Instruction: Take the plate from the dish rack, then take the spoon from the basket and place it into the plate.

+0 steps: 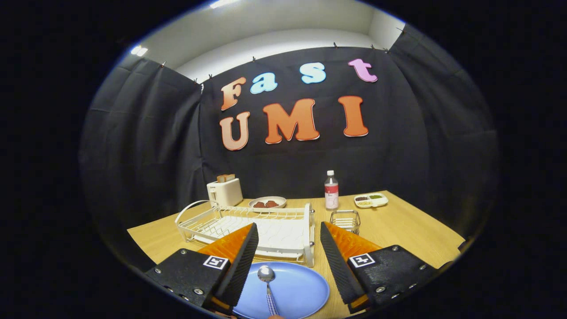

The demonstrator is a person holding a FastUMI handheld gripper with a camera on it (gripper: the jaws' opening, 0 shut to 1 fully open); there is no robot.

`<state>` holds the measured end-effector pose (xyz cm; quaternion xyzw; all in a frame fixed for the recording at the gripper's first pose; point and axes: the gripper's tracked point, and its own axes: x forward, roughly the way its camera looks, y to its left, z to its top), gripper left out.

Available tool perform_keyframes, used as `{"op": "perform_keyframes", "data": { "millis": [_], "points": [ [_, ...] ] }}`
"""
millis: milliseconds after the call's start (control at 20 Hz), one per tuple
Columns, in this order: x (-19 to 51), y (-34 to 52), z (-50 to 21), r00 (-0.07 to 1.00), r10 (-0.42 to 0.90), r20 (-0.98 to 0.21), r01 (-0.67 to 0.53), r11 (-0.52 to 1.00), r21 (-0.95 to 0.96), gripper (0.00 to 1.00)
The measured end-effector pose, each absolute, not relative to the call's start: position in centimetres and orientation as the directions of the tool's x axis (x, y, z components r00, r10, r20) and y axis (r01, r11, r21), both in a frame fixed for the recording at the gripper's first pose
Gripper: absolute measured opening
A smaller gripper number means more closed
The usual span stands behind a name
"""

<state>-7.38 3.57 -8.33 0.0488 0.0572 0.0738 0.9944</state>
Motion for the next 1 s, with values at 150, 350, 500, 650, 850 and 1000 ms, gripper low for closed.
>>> {"op": "perform_keyframes", "data": {
  "millis": [150,350,500,650,850,1000],
  "points": [
    [-6.8,2.9,-5.5,0.994,0.103,-0.028,-0.101,0.993,0.063,0.88],
    [-6.2,3.0,-2.5,0.996,0.073,0.043,-0.075,0.996,0.042,0.89],
    [-5.9,3.4,-1.1,0.996,0.058,0.074,-0.062,0.997,0.045,0.9],
    [-5.5,2.9,-0.8,0.993,0.0,0.118,-0.006,0.999,0.052,0.9],
    [-5.1,4.4,-1.5,0.994,0.018,0.109,-0.023,0.999,0.039,0.9],
    [-4.8,4.7,-1.8,0.995,0.024,0.1,-0.028,0.999,0.036,0.9]
  ]
}}
